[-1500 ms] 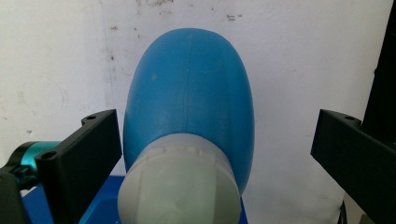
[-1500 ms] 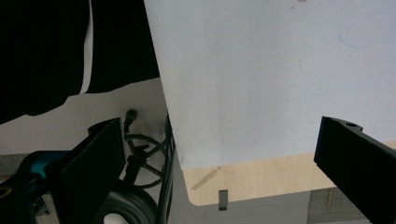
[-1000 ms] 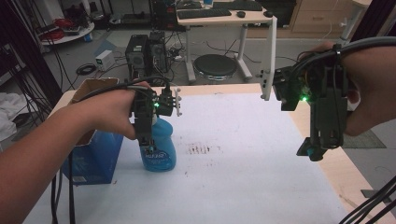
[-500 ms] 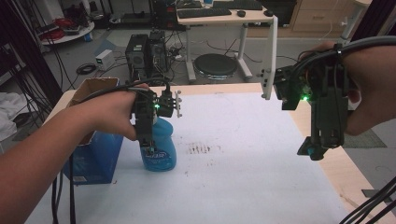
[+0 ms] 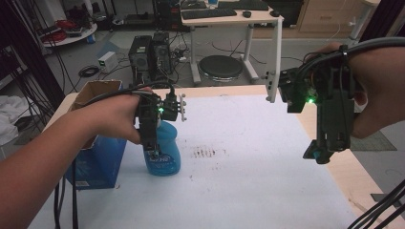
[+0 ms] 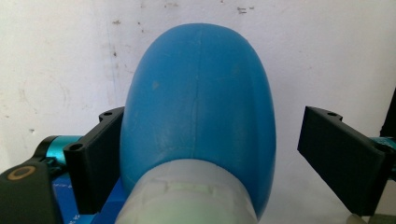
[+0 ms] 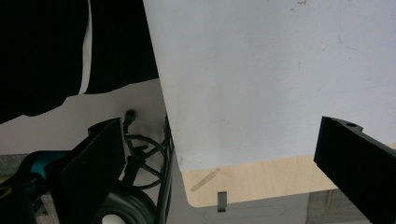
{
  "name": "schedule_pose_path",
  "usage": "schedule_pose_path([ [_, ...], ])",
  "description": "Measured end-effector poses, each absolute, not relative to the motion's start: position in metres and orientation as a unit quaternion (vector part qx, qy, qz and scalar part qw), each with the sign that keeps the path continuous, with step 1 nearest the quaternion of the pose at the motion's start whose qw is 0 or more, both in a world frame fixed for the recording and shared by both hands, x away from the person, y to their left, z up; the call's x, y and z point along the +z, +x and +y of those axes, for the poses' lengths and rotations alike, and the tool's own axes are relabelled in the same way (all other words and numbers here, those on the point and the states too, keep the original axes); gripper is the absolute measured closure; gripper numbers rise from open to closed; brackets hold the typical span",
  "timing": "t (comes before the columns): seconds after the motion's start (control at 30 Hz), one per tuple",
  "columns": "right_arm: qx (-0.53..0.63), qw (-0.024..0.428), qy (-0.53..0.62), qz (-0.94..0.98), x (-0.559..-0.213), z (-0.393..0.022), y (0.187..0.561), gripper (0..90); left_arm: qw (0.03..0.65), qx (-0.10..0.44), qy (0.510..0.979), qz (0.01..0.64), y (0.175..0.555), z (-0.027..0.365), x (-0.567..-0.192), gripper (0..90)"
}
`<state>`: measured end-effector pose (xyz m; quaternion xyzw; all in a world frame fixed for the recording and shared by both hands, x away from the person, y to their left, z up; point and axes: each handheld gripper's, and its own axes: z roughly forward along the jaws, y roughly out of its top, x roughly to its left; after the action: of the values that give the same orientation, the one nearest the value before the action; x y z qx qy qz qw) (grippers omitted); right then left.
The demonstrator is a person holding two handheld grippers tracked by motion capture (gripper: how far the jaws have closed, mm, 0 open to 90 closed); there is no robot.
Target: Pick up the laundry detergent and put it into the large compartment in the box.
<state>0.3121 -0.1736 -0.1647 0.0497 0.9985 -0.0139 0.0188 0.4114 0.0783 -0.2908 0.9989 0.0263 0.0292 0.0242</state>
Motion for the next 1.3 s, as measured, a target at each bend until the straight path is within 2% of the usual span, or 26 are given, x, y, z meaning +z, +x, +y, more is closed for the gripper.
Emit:
schedule_pose_path([
  [0.83,-0.013,0.018,0.053,0.998,-0.1666,-0.1745,0.3136,1.3,0.021,0.037,0.999,0.015,0.4126,0.0780,-0.2909,25.1],
  [1.3,-0.014,0.017,0.050,0.998,-0.1680,-0.1749,0.3141,1.3,0.015,0.044,0.999,0.013,0.4128,0.0770,-0.2924,28.4],
])
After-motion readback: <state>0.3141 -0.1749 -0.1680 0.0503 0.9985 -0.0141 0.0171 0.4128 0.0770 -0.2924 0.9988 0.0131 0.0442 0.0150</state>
